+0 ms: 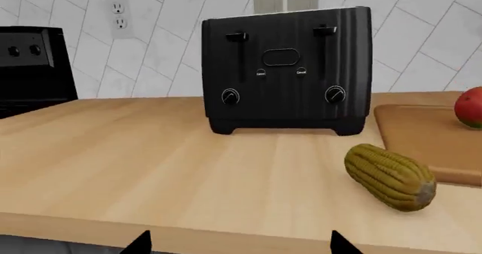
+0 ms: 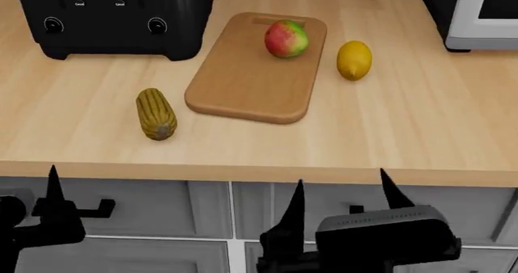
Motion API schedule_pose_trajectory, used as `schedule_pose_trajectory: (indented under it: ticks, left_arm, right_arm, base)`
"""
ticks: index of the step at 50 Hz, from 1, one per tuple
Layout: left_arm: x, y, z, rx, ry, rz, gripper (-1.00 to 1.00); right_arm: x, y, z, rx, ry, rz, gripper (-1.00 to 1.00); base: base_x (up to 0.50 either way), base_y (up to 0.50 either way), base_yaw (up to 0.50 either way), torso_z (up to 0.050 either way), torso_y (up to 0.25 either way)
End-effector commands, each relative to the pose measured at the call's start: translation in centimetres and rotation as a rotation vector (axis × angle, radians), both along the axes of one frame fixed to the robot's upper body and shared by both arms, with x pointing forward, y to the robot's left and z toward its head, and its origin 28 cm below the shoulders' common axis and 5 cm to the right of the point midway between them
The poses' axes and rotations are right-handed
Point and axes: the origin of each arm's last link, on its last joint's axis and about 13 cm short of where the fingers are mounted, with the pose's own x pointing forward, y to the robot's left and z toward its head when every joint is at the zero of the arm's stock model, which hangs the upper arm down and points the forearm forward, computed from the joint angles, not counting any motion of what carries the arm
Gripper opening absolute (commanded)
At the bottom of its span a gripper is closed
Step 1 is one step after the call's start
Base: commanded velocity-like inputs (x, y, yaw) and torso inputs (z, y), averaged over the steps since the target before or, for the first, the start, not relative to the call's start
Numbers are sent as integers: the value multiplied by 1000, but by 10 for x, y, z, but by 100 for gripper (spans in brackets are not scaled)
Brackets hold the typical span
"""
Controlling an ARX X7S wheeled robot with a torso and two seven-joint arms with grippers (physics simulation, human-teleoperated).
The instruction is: Clear the non-vegetable object off the cutting board and place the vegetables onto it.
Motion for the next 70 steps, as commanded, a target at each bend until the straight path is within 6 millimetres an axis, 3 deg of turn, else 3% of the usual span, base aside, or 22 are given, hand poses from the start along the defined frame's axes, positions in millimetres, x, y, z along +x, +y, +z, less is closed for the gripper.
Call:
schedule_pose_trajectory:
  ticks: [1,8,19,29,45,70]
  left_arm:
    - [9,11,49,15,16,-21,100]
    - [34,20,91,10,-26,-23,100]
    - [53,33,128,38,-38,-25,100]
    - [68,40,153,41,-78,12,100]
    - [73,41,167,25,-104,22,100]
    - [55,40,178,42,-145,11,100]
  right_arm:
    - [7,-7,54,-98,-41,6,100]
    - [31,-13,84,-109,-35,20,100]
    - [69,-14,127,-118,-41,56,100]
    - [103,-19,149,-153,-25,49,100]
    - [123,-21,154,-155,0,33,100]
    - [116,-27,149,-163,18,16,100]
  base:
    - [0,0,0,0,0]
    - [0,0,0,0,0]
    - [0,0,0,0,0]
    - [0,0,0,0,0]
    - [130,0,0,0,0]
    - [500,0,0,0,0]
